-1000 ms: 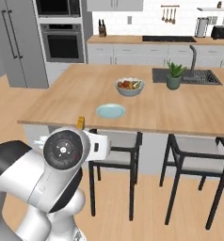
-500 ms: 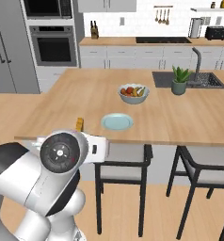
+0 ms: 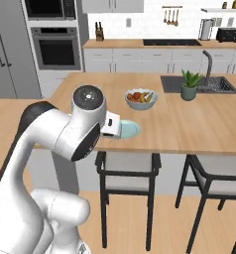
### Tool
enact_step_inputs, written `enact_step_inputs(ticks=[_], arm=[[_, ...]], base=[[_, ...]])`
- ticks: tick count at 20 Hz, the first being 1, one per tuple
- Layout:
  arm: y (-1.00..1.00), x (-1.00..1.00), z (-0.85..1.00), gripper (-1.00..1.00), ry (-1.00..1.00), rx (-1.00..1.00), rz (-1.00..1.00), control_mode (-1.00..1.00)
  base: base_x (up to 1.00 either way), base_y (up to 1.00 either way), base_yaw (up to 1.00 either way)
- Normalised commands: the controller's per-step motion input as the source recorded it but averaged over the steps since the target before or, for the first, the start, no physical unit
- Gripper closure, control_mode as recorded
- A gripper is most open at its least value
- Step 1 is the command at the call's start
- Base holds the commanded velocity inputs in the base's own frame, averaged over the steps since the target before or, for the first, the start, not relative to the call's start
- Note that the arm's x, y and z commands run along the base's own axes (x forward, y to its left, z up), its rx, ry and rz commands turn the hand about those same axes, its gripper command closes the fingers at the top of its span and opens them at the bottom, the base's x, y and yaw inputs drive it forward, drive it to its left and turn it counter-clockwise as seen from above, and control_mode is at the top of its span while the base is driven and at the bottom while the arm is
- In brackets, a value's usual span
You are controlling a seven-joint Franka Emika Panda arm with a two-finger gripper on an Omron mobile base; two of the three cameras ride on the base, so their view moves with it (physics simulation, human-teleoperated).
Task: Start the toaster. Once the lever pops up, take the bread to the plate on the dining counter.
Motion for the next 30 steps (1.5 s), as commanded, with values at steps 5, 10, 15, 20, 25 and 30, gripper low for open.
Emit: enact_step_inputs(ticks=[5,10,15,20,25,30], arm=[[-0.01,0.99,-0.19,1.0,0.02,0.14,0.0,-1.0],[0.12,0.99,-0.31,1.0,-0.1,0.24,0.0,-1.0],[0.31,1.0,-0.35,1.0,-0.01,-0.03,0.0,-1.0],[0.03,1.0,-0.51,1.0,0.0,-0.06,0.0,-1.0],[-0.07,0.61,-0.62,1.0,0.0,-0.05,0.0,-1.0],[-0.01,0.67,-0.23,1.0,0.0,0.0,0.0,-1.0]], base=[[0.0,0.0,0.0],[0.0,0.0,0.0],[0.0,0.0,0.0],[0.0,0.0,0.0],[0.0,0.0,0.0],[0.0,0.0,0.0]])
